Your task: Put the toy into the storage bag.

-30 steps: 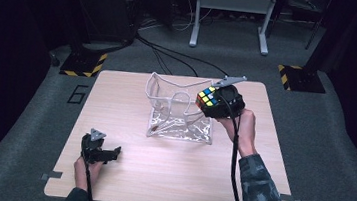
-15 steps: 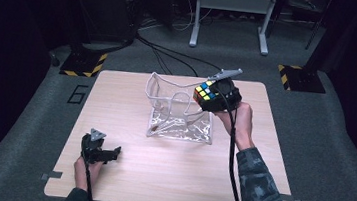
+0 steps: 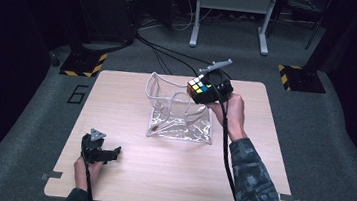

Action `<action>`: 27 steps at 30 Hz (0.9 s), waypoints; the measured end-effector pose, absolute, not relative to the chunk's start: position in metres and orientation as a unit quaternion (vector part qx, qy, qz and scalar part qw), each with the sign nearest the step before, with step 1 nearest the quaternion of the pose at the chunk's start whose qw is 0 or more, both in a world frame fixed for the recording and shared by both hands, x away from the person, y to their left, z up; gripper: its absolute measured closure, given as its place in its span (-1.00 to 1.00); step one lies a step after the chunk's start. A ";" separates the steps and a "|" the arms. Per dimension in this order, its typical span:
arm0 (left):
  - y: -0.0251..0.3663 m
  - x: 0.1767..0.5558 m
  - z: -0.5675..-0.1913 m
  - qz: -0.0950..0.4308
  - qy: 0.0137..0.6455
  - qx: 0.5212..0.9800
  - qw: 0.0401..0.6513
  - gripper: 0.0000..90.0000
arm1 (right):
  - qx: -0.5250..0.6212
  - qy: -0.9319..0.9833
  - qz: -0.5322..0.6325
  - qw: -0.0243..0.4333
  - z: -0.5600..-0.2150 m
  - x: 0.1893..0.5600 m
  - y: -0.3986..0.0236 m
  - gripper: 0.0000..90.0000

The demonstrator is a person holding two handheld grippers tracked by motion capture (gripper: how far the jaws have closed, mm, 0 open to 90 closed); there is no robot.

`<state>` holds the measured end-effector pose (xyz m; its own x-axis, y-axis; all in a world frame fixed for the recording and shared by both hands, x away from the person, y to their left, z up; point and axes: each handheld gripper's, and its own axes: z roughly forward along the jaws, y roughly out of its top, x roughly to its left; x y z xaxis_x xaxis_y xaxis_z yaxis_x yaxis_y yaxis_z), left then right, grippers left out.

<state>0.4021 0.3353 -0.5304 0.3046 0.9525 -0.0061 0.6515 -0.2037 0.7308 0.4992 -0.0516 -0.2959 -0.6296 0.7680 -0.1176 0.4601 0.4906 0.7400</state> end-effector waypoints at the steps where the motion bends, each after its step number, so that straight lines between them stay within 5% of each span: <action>1: 0.335 0.402 -0.530 0.232 0.542 0.740 0.324 -0.82 | 0.370 0.835 0.343 0.221 -0.297 0.501 -0.050 -0.26; 27: 0.335 0.402 -0.530 0.234 0.539 0.741 0.325 -0.79 | 0.415 0.836 0.297 0.201 -0.329 0.541 -0.043 -0.26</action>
